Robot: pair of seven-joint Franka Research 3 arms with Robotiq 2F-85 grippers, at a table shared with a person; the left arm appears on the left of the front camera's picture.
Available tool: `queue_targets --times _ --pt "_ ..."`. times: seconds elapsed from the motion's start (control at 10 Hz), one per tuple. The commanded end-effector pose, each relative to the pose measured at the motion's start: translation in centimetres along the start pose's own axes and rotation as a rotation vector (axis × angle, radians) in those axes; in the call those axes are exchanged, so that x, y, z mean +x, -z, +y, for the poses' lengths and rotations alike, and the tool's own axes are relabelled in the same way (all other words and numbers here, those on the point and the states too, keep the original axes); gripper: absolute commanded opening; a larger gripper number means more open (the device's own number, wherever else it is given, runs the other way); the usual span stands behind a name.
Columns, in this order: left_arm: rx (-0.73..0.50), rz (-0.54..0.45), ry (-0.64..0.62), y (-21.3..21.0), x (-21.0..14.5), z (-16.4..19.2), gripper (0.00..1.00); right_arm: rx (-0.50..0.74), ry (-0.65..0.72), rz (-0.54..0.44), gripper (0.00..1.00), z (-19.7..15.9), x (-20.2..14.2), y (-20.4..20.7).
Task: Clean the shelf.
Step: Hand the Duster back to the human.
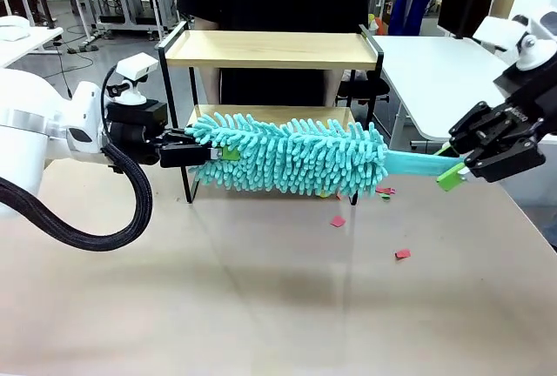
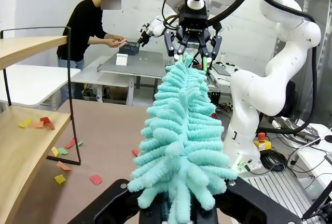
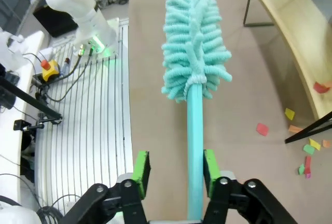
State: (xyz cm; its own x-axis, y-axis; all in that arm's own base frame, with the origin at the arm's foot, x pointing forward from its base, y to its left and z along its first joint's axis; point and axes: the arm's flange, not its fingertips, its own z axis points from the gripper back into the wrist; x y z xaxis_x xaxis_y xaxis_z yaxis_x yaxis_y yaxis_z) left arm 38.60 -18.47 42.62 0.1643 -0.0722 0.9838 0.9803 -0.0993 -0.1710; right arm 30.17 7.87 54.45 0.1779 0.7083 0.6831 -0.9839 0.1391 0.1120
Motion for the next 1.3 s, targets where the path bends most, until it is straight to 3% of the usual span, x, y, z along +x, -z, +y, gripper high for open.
queue_targets --times 0.0,0.2,0.5,0.6,0.8,0.9,1.2 --pt "-0.001 -0.003 0.02 0.0 0.1 0.0 0.0 0.016 0.015 -0.112 0.94 0.2 0.7 -2.0" --pt "-0.001 -0.003 0.02 0.0 0.1 0.0 0.0 -0.049 0.073 -0.261 1.0 0.2 1.1 -4.6" --pt "-0.001 -0.003 0.02 0.0 0.1 0.0 0.0 -0.227 0.174 -0.653 1.0 0.4 -0.5 -10.2" --pt "-0.001 -0.003 0.02 0.0 0.1 0.0 0.0 -0.277 0.21 -0.742 1.0 0.7 -1.7 -11.5" --pt "-0.001 -0.003 0.02 0.0 0.1 0.0 0.0 -0.304 0.289 -0.804 1.0 0.6 -3.9 -12.9" --pt "-0.001 -0.003 0.02 0.0 0.1 0.0 0.0 -0.269 0.335 -0.765 1.0 -0.1 -4.2 -12.8" --pt "-0.001 -0.003 0.02 0.0 0.1 0.0 0.0 -0.287 0.277 -0.778 1.0 0.5 -3.5 -14.5"
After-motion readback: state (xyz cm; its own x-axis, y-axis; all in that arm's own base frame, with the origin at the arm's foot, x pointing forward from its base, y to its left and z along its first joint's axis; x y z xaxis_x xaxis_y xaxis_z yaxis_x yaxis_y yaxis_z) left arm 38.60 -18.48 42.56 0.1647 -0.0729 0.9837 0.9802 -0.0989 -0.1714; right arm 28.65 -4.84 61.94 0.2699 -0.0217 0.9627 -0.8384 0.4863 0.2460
